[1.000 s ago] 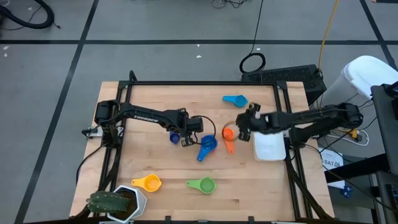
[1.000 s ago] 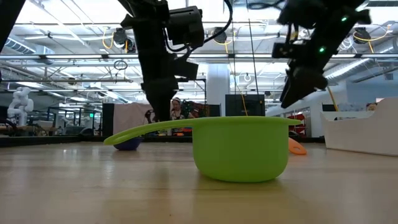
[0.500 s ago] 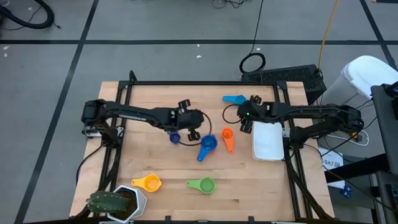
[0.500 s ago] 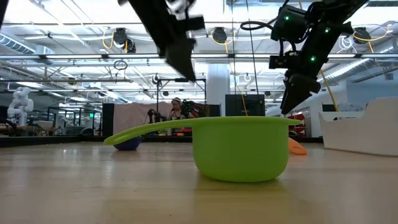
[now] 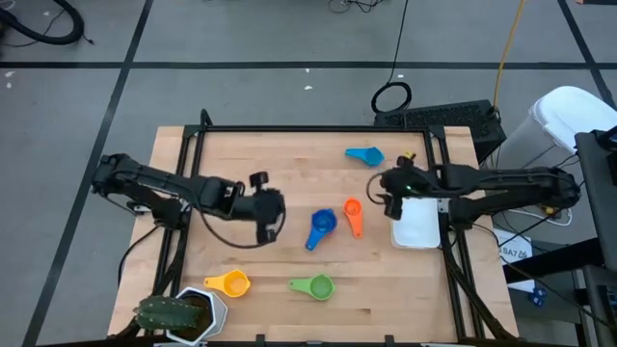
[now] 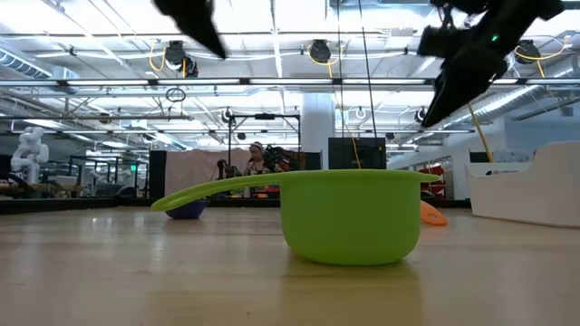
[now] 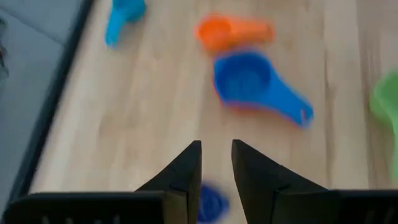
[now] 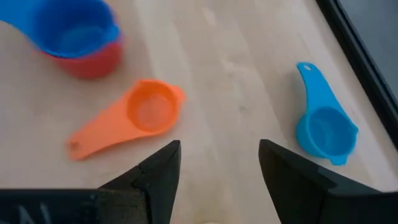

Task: Nest measuring cups in basket
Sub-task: Stack the yellow measuring cup on top of the blue measuring cup

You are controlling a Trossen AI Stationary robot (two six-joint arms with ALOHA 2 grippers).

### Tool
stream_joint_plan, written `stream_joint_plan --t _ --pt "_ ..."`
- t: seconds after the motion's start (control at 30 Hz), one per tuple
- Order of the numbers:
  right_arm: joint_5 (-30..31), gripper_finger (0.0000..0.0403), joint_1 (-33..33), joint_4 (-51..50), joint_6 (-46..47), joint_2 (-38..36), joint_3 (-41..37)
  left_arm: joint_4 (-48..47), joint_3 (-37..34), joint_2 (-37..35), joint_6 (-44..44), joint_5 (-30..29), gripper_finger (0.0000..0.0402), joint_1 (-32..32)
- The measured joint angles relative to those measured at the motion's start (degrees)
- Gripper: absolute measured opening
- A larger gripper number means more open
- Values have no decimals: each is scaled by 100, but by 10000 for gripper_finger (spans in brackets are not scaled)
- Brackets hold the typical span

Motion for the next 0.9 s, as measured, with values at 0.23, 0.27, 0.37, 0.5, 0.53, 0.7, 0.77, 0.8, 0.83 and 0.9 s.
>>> stream_joint_plan --t 0.23,0.27,0.37,0.5,0.53,0.7,0.77,0.8,0.83,0.9 --pt "326 210 1149 -241 288 -309 0 -1108 -9 207 -971 837 93 -469" --pt "408 210 1303 -272 354 -292 0 -1116 -7 234 -1054 935 93 -539" --pt "611 210 1692 -364 619 -196 0 -1244 1 372 -1318 1086 93 -737" --pt "613 210 2025 -401 955 -82 0 -1414 4 569 -1585 1246 93 -947" --pt "613 210 2088 -399 1031 -63 0 -1502 3 612 -1656 1335 93 -1002" --pt "615 210 2313 -405 1239 -29 0 -1656 -1 880 -1655 1591 93 -1219" --pt "615 210 2353 -412 1288 -29 0 -1742 0 993 -1558 1700 93 -1289" --pt "617 210 2370 -434 1315 -29 0 -1747 4 1054 -1508 1784 93 -1326" --pt "619 210 2389 -466 1346 -29 0 -1801 2 1121 -1493 1845 93 -1384" --pt "623 210 2409 -535 1413 -31 0 -1881 -2 1231 -1454 2032 93 -1458"
